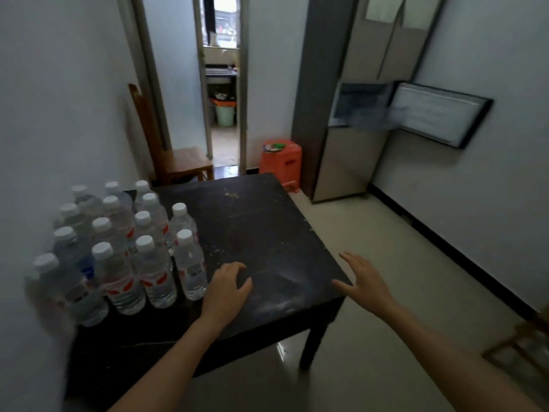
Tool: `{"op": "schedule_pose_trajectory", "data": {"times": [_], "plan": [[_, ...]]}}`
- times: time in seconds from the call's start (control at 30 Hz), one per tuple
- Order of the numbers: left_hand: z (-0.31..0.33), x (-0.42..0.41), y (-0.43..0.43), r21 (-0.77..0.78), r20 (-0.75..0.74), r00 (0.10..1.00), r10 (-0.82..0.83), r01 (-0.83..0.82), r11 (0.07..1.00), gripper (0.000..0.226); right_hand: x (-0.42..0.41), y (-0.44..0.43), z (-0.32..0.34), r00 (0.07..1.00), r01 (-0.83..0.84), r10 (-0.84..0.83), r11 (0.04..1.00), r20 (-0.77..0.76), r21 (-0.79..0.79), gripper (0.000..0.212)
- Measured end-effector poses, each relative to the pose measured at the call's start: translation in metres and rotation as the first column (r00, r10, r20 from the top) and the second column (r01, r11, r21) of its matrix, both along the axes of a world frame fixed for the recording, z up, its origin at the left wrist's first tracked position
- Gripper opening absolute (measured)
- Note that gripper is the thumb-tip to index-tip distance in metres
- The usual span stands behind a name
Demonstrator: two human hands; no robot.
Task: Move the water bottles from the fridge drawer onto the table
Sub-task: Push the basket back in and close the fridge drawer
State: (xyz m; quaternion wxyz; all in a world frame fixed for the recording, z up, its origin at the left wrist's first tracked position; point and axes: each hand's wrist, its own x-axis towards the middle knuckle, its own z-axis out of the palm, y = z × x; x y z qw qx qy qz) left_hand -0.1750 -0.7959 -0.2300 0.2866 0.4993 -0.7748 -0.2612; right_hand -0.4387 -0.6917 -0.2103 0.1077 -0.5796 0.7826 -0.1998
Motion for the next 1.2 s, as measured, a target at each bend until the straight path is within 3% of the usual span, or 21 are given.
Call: {"op": "schedule_pose_trajectory", "data": {"times": [0.2,0.3,0.4,0.5,0.73,0.87,1.03,1.2], "plan": [[0.005,-0.074,0.045,-0.024,0.028,0.951,-0.309,0.31,0.95,0.033,-0.035,0.134,0.017,0.958,0.261,-0.259,0.965,-0.122,0.002,0.071],[0.013,-0.123,0.077,-0.045,0.064,0.884,-0.462,0.465,0.884,0.037,-0.052,0.208,0.026,0.91,0.389,-0.379,0.921,-0.168,0.034,0.102],[0.03,-0.17,0.124,-0.079,0.076,0.818,-0.57,0.575,0.815,0.037,-0.067,0.28,0.037,0.85,0.507,-0.504,0.861,-0.154,-0.02,0.085],[0.045,-0.203,0.167,-0.131,0.039,0.787,-0.616,0.615,0.777,0.038,-0.081,0.334,0.052,0.808,0.567,-0.566,0.823,-0.167,-0.046,0.074],[0.068,-0.251,0.289,-0.17,-0.038,0.744,-0.667,0.653,0.738,0.037,-0.097,0.457,0.082,0.747,0.625,-0.62,0.778,-0.238,-0.064,0.086],[0.071,-0.266,0.328,-0.173,-0.049,0.742,-0.669,0.653,0.737,0.036,-0.108,0.49,0.087,0.75,0.617,-0.611,0.784,-0.252,-0.065,0.089],[0.081,-0.293,0.347,-0.181,-0.038,0.742,-0.67,0.654,0.735,0.036,-0.13,0.511,0.09,0.753,0.608,-0.599,0.792,-0.274,-0.06,0.109],[0.083,-0.34,0.35,-0.2,-0.021,0.744,-0.668,0.652,0.732,0.035,-0.181,0.525,0.092,0.76,0.591,-0.571,0.806,-0.311,-0.036,0.094]]}}
